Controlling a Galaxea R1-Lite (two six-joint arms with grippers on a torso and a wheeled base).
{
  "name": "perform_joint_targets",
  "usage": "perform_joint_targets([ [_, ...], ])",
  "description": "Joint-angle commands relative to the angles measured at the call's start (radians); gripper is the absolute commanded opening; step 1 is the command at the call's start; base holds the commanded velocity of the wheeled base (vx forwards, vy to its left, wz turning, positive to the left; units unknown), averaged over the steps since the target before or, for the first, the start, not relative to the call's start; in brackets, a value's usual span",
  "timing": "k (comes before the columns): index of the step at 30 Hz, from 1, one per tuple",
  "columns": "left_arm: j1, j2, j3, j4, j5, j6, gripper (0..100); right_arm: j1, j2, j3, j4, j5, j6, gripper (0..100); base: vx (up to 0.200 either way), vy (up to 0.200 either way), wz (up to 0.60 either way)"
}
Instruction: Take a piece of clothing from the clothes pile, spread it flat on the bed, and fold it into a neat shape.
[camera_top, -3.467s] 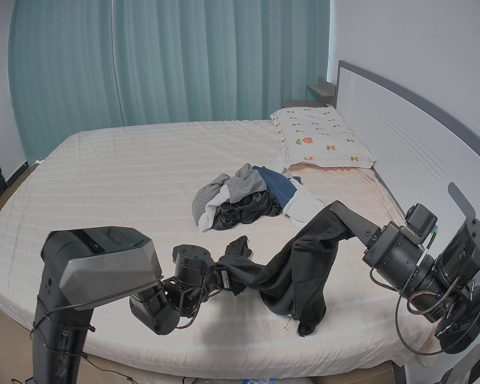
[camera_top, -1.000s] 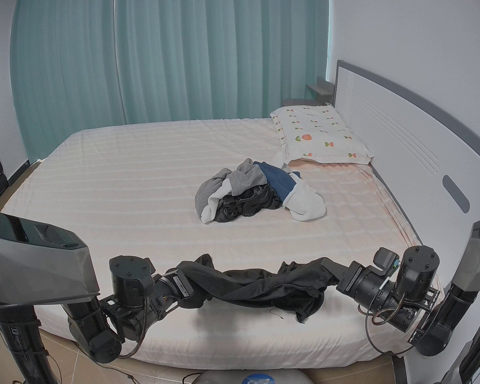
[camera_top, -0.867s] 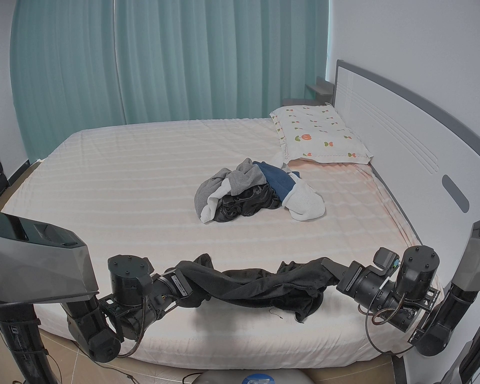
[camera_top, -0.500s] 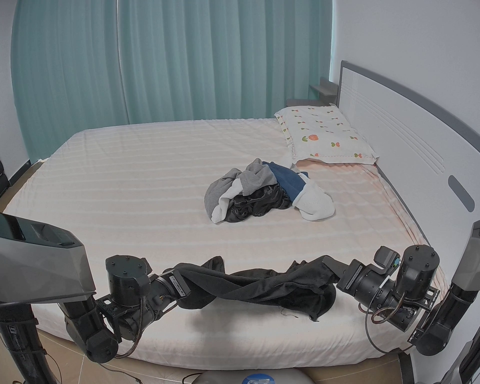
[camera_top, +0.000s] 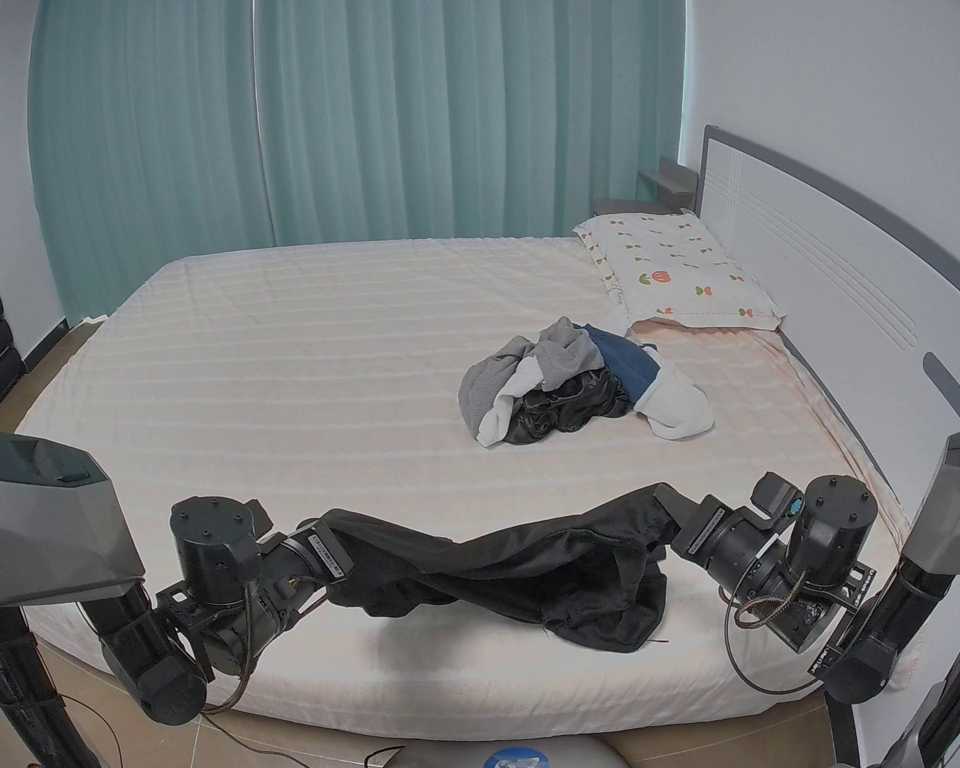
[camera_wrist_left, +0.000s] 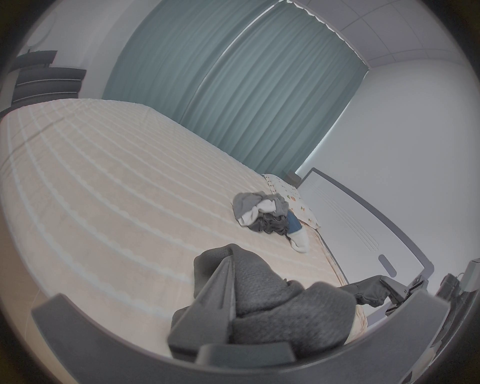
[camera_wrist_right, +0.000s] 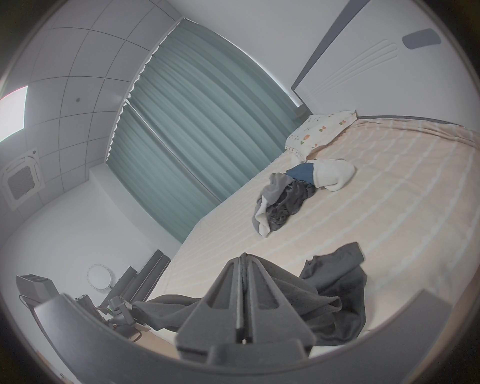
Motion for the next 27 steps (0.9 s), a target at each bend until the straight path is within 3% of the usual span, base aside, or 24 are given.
perform_joint_targets([
  [1,0.015,-0.037,0.004,0.0,0.004,-0.001,0,-0.001,0.001,-0.034,-0.007,-0.002,-0.021,0,0.0,0.2,0.0],
  [3,0.015,-0.04,0.005,0.0,0.004,-0.001,0,-0.001,0.001,-0.043,-0.007,-0.004,-0.027,0,0.0,0.2,0.0],
  [7,0.021,-0.06,0.011,-0.001,0.025,-0.001,0,0.01,0.043,-0.112,-0.007,-0.01,-0.162,0,0.0,0.2,0.0],
  [11,0.028,-0.101,0.017,0.0,0.061,0.001,0,0.021,0.062,-0.153,-0.007,-0.012,-0.211,0,0.0,0.2,0.0],
  [19,0.043,-0.095,0.037,0.0,0.059,-0.004,0,0.027,0.054,-0.113,-0.007,-0.035,-0.191,0,0.0,0.2,0.0],
  [27,0.052,-0.08,0.036,-0.001,0.059,-0.022,0,0.021,0.047,-0.126,-0.007,-0.03,-0.118,0,0.0,0.2,0.0],
])
